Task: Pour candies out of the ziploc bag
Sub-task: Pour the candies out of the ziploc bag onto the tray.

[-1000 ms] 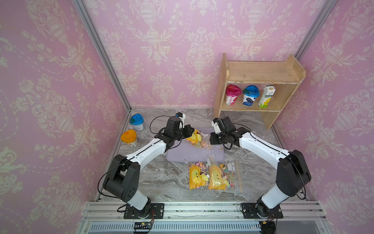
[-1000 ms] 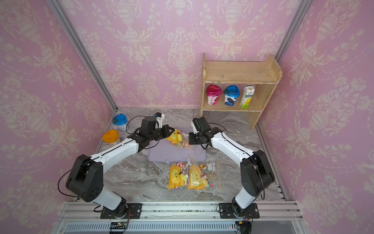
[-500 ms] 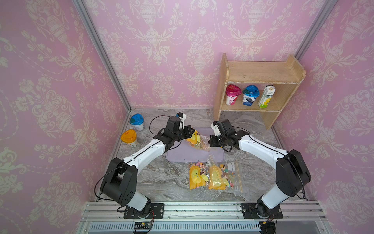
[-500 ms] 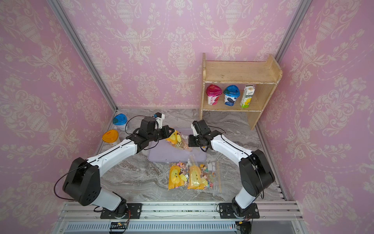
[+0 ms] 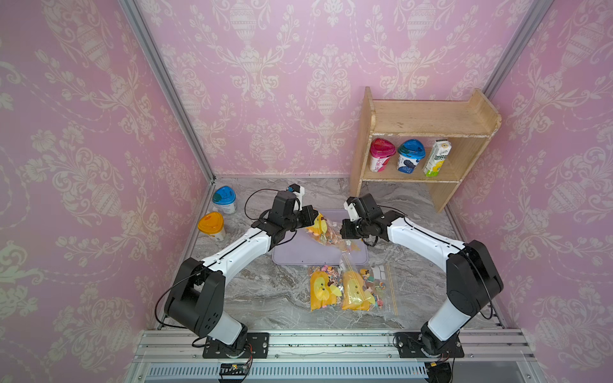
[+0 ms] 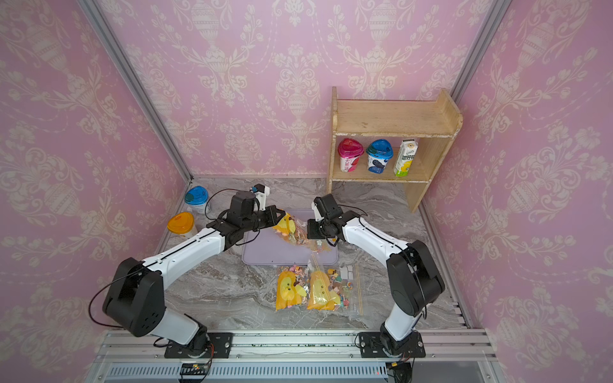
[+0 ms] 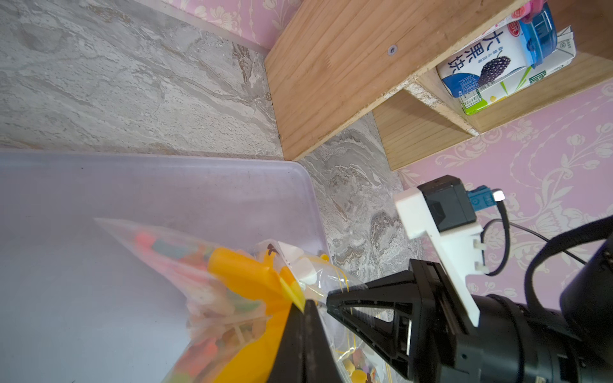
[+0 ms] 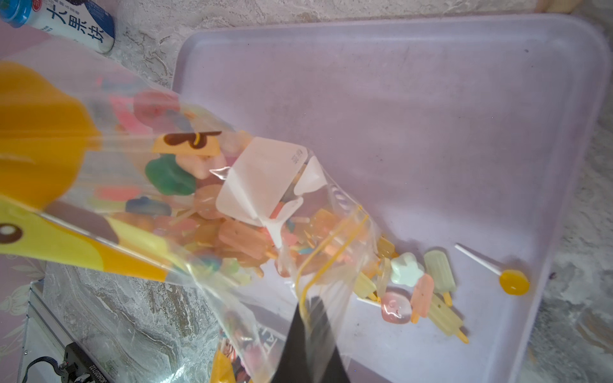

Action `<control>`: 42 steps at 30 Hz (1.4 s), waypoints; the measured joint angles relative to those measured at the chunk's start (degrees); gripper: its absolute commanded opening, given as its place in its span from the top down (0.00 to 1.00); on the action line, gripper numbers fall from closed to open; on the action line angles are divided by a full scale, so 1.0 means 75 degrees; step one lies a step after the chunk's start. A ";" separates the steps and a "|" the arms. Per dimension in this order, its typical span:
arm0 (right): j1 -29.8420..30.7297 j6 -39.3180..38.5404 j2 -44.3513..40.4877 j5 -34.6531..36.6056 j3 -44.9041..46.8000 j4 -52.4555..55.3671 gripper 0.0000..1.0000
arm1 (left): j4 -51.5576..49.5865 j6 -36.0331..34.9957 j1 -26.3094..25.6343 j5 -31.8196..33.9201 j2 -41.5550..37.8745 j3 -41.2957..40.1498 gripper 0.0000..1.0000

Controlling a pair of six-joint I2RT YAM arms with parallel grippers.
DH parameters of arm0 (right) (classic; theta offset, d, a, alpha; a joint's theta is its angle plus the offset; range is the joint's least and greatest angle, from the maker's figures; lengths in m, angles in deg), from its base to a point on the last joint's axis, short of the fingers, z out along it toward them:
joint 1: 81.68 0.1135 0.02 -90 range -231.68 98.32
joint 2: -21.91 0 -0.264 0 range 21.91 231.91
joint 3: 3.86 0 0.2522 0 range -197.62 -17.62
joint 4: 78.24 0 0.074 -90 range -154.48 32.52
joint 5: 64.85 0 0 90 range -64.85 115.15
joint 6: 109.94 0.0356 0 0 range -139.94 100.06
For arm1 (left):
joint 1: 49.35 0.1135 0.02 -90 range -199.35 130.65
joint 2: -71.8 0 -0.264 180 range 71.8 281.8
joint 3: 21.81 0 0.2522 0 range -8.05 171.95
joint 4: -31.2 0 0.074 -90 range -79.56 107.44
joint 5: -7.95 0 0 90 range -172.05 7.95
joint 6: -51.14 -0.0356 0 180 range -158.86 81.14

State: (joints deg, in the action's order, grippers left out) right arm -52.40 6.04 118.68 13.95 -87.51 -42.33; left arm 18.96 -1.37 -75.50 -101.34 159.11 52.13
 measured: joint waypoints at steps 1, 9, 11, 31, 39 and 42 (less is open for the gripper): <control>0.0000 -0.0017 0.0017 0.0000 -0.0023 0.0026 1.00 | -0.0003 -0.0020 0.0000 0.0020 0.0000 0.0000 1.00; 0.0000 -0.0134 0.0245 0.0035 -0.0417 0.0277 1.00 | -0.0009 -0.0108 0.0006 0.0085 0.0000 0.0000 1.00; 0.0000 -0.0178 0.0326 0.0047 -0.0557 0.0358 1.00 | -0.0009 -0.0131 0.0006 0.0085 0.0003 0.0003 1.00; -0.0119 -0.0472 0.0965 0.0233 -0.1690 0.0921 1.00 | -0.0058 -0.0338 0.0006 0.0090 0.0443 0.0842 1.00; -0.0245 -0.0472 0.1096 0.0230 -0.1722 0.0924 1.00 | -0.0079 -0.0431 0.0006 0.0198 0.0641 0.0930 1.00; -0.0245 -0.0472 0.1198 0.0227 -0.1810 0.0956 1.00 | -0.0125 -0.0478 0.0006 0.0227 0.0679 0.0976 1.00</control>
State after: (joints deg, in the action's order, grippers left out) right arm -54.24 2.50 127.66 15.66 -101.08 -35.16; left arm 18.02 -4.95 -75.46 -99.64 164.20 59.45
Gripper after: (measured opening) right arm 0.051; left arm 0.039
